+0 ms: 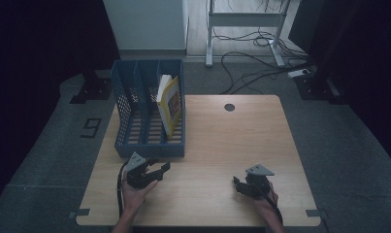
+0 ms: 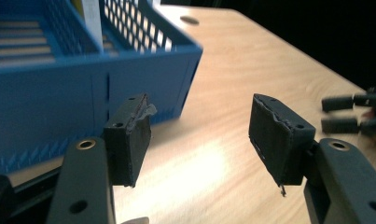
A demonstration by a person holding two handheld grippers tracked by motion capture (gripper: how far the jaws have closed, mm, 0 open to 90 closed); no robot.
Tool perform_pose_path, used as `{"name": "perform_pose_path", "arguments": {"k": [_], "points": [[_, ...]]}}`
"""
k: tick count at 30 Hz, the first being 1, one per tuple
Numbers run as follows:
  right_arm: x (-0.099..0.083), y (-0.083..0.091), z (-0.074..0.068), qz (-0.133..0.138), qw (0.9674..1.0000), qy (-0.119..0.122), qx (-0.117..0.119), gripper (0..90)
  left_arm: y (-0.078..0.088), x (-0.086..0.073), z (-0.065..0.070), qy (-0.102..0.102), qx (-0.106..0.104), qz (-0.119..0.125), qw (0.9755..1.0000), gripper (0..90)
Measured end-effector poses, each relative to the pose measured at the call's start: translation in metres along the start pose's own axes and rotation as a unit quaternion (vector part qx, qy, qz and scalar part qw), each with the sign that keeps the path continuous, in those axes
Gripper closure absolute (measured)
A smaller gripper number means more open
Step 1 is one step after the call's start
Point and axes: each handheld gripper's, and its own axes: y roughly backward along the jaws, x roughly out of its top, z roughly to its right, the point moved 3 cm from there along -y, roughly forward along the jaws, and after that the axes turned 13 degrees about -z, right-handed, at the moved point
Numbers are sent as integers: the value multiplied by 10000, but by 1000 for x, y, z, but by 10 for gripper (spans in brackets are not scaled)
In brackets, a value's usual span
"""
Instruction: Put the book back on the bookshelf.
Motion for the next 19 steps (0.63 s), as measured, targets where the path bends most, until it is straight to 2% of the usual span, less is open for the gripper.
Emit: {"name": "perform_pose_path", "arguments": {"k": [2,7,13,19], "points": [[0,0,0,0,10000,1,-2,311,-2,-5,-1,-84,40,-129,9999,385],[0,0,0,-1,10000,-5,-4,310,-5,-7,-1,-105,15,-182,9998,385],[0,0,0,1,10000,-2,-4,310,-4,-8,1,-83,-35,-181,9998,385],[0,0,0,-4,10000,4,7,309,-6,-13,-4,38,-12,-229,9997,380]]}}
